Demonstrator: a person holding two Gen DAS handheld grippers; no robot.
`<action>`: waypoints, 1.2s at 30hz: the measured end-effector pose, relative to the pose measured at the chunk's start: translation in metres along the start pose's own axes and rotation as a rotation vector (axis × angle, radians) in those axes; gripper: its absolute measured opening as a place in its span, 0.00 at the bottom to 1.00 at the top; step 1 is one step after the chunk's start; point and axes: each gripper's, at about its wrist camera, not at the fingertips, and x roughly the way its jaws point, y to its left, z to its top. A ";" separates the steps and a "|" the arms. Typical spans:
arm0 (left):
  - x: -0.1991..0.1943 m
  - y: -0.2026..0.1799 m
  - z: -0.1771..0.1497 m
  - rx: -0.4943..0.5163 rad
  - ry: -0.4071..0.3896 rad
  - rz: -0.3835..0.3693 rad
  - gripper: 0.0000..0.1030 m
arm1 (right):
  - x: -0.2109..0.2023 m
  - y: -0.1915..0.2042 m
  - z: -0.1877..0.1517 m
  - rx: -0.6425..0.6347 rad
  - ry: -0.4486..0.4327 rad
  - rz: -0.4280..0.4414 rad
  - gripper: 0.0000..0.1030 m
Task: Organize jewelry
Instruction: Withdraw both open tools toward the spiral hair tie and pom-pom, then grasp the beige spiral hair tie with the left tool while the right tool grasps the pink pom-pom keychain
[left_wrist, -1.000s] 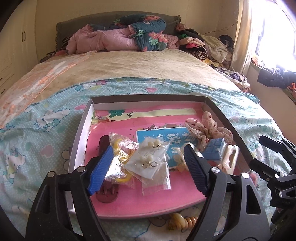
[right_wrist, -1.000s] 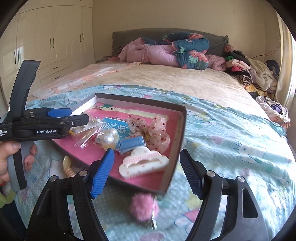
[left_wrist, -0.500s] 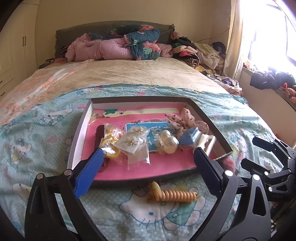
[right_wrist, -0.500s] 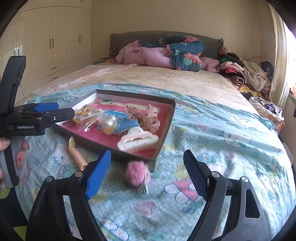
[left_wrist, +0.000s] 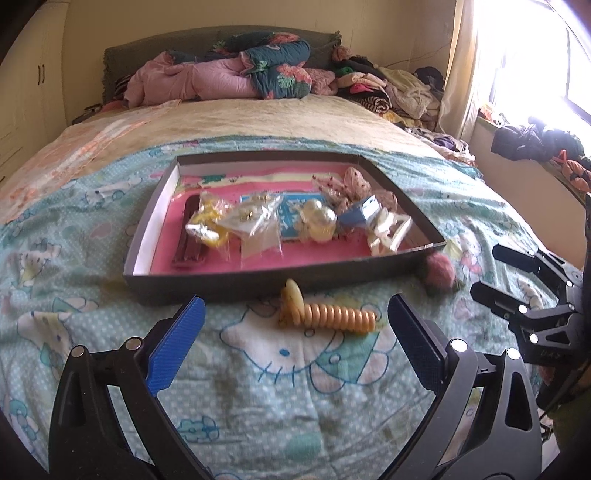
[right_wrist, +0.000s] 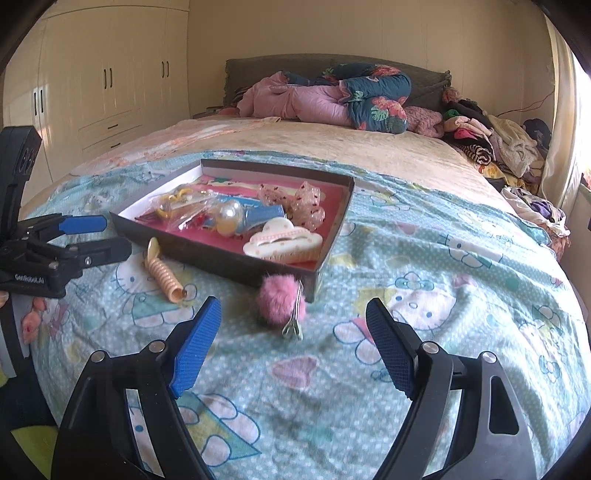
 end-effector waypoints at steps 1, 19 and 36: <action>0.001 0.000 -0.003 -0.003 0.009 -0.001 0.88 | 0.001 0.000 -0.001 -0.002 0.002 0.001 0.76; 0.047 -0.017 -0.009 0.055 0.118 -0.013 0.88 | 0.043 -0.007 -0.003 0.010 0.085 0.069 0.72; 0.055 -0.020 -0.004 0.064 0.125 -0.018 0.62 | 0.044 -0.001 0.001 0.027 0.096 0.124 0.28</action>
